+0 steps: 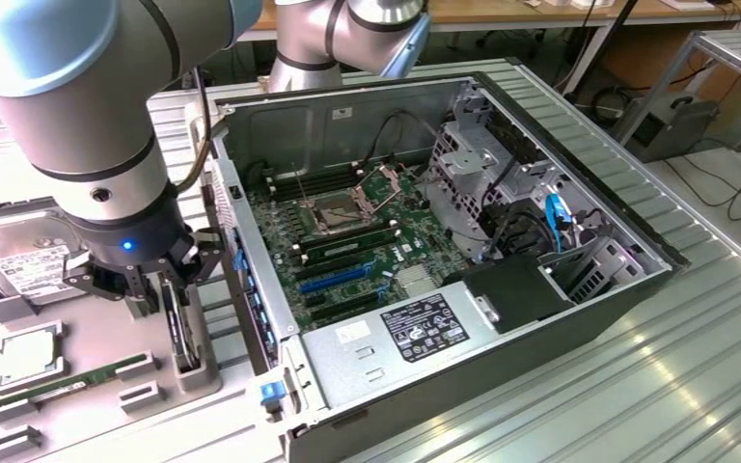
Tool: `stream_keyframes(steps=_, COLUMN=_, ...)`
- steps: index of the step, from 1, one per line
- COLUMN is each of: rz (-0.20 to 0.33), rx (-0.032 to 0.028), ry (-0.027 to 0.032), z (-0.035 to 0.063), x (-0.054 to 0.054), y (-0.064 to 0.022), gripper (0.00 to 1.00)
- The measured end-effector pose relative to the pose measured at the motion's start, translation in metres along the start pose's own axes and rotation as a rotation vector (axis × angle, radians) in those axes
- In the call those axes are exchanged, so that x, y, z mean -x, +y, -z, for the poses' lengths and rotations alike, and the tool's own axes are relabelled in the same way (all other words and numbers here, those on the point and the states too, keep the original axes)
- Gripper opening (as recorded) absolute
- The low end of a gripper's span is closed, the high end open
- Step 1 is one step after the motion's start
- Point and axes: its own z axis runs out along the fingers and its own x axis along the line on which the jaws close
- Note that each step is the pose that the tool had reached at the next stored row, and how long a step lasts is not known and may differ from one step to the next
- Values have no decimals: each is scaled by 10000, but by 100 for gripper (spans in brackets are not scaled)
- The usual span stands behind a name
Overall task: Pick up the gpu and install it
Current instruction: 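Pick up the gpu and move the gpu toward the slot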
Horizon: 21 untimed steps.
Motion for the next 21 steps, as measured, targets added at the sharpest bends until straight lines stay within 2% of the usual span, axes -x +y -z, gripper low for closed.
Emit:
stream_keyframes(steps=9, rz=42, rx=1, ry=2, z=-13, x=0, y=-1, gripper=36)
stream_keyframes(steps=10, rz=48, rx=1, ry=1, z=-14, x=0, y=-1, gripper=35)
stream_keyframes(steps=11, rz=51, rx=1, ry=3, z=-13, x=0, y=-1, gripper=28)
stream_keyframes(steps=15, rz=80, rx=1, ry=4, z=-14, x=-1, y=-1, gripper=27)
stream_keyframes(steps=18, rz=638, rx=19, ry=25, z=-15, x=0, y=0, gripper=27)
stream_keyframes(steps=21, rz=847, rx=25, ry=33, z=-15, x=0, y=0, gripper=26)
